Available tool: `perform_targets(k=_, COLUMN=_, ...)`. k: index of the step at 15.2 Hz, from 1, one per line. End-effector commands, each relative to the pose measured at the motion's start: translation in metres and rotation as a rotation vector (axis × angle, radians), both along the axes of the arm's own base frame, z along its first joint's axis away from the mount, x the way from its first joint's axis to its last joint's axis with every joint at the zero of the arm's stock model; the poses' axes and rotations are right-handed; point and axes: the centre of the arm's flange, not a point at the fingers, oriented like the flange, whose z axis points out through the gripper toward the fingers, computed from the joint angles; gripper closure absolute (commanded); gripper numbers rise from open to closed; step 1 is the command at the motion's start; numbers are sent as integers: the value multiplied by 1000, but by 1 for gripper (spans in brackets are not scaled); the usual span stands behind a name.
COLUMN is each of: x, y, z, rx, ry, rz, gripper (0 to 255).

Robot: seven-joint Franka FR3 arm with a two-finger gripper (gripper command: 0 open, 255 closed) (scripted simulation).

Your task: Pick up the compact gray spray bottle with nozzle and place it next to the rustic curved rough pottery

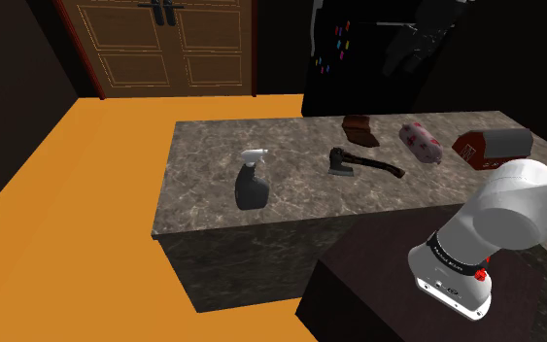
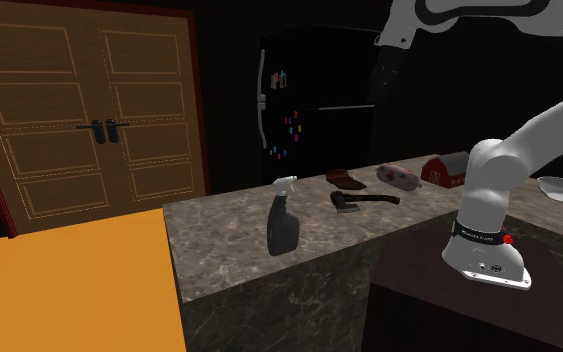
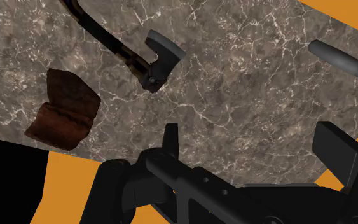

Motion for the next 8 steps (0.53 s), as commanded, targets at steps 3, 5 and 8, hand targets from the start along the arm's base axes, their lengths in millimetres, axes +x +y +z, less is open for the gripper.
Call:
perform_targets(k=3, x=11, y=8, z=-20, rx=4, ry=-22, rz=68, gripper=0)
perform_targets(k=5, x=22, y=17, z=-40, rx=7, ry=-44, rz=135, gripper=0)
perform_targets(k=8, x=39, y=32, z=-70, rx=13, ry=-78, rz=237, gripper=0)
